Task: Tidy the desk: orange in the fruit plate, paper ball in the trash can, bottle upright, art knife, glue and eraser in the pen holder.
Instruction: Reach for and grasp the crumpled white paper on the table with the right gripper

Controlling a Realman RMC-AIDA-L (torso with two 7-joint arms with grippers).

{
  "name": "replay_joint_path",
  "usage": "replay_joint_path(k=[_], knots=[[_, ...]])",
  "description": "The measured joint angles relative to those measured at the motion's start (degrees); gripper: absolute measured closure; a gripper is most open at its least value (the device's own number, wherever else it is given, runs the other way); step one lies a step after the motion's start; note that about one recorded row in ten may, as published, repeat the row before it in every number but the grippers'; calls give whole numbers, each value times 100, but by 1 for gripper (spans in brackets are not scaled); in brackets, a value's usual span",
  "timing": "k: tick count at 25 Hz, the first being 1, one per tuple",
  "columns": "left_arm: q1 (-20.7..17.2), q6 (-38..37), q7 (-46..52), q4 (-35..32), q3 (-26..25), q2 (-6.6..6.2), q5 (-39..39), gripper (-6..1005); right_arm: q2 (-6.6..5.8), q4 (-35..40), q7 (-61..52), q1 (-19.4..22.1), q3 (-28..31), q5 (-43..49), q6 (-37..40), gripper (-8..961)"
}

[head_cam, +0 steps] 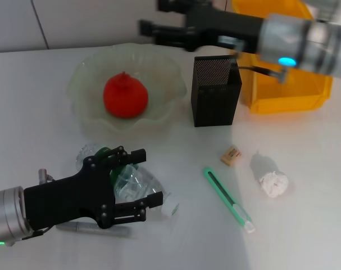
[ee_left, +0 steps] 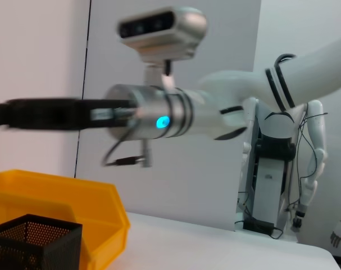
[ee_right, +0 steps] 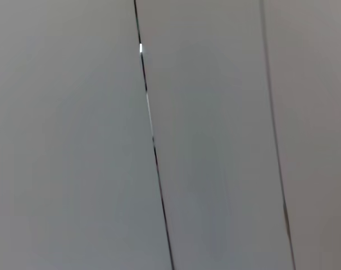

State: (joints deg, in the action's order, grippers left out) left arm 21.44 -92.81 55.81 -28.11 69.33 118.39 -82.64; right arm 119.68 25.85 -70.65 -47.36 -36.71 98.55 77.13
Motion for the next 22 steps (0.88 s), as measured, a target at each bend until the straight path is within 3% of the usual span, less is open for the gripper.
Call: replay_joint_path(k=[1, 3, 5, 6, 7, 10, 11, 13, 16, 17, 20, 21, 22], knots=[[-9, -1, -1, 0, -5, 0, 1, 214, -14, 425, -161, 525, 1, -349, 709, 165], [-14, 5, -7, -1, -11, 1, 3, 215, -27, 822, -241, 1075, 1, -686, 1411, 166], [-14, 31, -11, -1, -17, -1, 3, 216, -32, 1012, -330, 1311, 3, -728, 1625, 166], [-9, 41, -12, -1, -16, 0, 3, 216, -48, 1561, -708, 1778, -49, -600, 1951, 166], [-4, 50, -12, -1, -15, 2, 3, 217, -51, 1932, -1025, 1989, -108, -377, 2002, 167], [28, 65, -12, -2, -16, 2, 4, 218, -54, 2710, -1697, 2348, -227, 167, 2046, 168], [42, 79, -4, -4, -16, 1, 3, 219, -51, 3711, -2558, 2660, -384, 881, 2177, 168], [50, 89, 5, -12, -17, -1, 4, 219, -49, 4082, -2841, 2731, -463, 1112, 2282, 169], [60, 108, 15, -32, -69, -9, 3, 221, -46, 5749, -4166, 2859, -771, 2247, 3141, 169], [60, 108, 15, -32, -69, -9, 3, 221, -46, 5749, -4166, 2859, -771, 2247, 3141, 169], [72, 113, 21, -41, -69, -12, 2, 223, -54, 6671, -4920, 2703, -1068, 3053, 3715, 169], [72, 113, 21, -45, -69, -15, 0, 223, -53, 7189, -5339, 2574, -1444, 3716, 3895, 169], [72, 113, 18, -48, -69, -16, -2, 224, -53, 7189, -5339, 2574, -1444, 3716, 3895, 169]])
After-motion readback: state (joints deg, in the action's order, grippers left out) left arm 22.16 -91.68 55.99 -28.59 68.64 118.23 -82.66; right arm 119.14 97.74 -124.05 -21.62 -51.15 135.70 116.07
